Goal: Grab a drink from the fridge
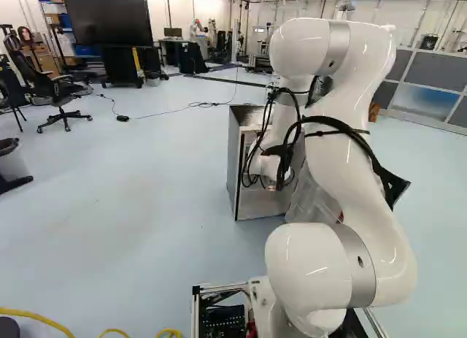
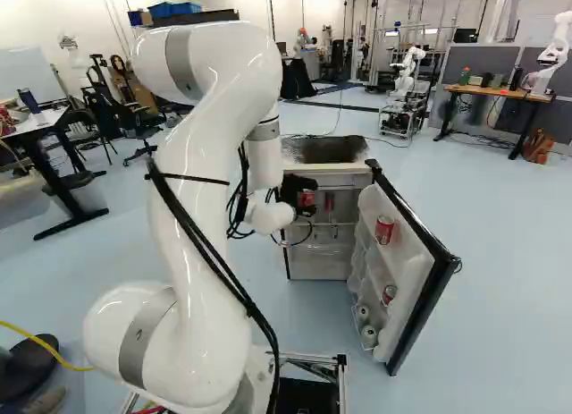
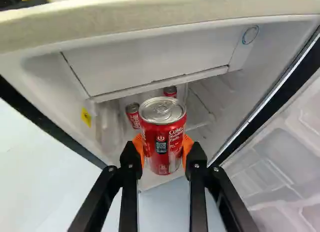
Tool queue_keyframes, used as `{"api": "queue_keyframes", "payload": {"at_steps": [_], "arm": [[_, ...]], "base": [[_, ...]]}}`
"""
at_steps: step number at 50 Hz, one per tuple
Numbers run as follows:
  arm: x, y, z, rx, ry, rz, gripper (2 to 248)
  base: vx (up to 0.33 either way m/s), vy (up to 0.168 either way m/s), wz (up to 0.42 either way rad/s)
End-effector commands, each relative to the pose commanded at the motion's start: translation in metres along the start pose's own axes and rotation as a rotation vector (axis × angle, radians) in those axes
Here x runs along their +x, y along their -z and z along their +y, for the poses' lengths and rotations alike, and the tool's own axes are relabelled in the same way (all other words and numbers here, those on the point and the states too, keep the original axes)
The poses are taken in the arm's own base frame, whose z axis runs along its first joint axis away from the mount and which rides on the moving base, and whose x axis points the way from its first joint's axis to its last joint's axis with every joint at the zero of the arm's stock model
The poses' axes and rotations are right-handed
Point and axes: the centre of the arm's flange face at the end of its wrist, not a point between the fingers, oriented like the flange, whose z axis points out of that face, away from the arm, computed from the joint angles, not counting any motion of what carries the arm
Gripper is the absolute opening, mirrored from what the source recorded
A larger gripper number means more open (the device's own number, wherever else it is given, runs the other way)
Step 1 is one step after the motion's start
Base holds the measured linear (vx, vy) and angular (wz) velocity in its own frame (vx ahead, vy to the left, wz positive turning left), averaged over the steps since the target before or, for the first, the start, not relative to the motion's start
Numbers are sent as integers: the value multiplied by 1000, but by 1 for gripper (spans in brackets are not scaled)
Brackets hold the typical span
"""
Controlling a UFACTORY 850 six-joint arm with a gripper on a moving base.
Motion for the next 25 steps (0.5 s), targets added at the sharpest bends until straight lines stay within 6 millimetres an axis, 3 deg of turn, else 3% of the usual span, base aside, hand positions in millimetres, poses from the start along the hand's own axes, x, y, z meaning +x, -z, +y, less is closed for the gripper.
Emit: {"api": "queue_keyframes", "payload": {"at_steps": [25], "arm": [[9, 65, -4, 27, 12, 55, 95]], "base": [[0, 0, 0]]}}
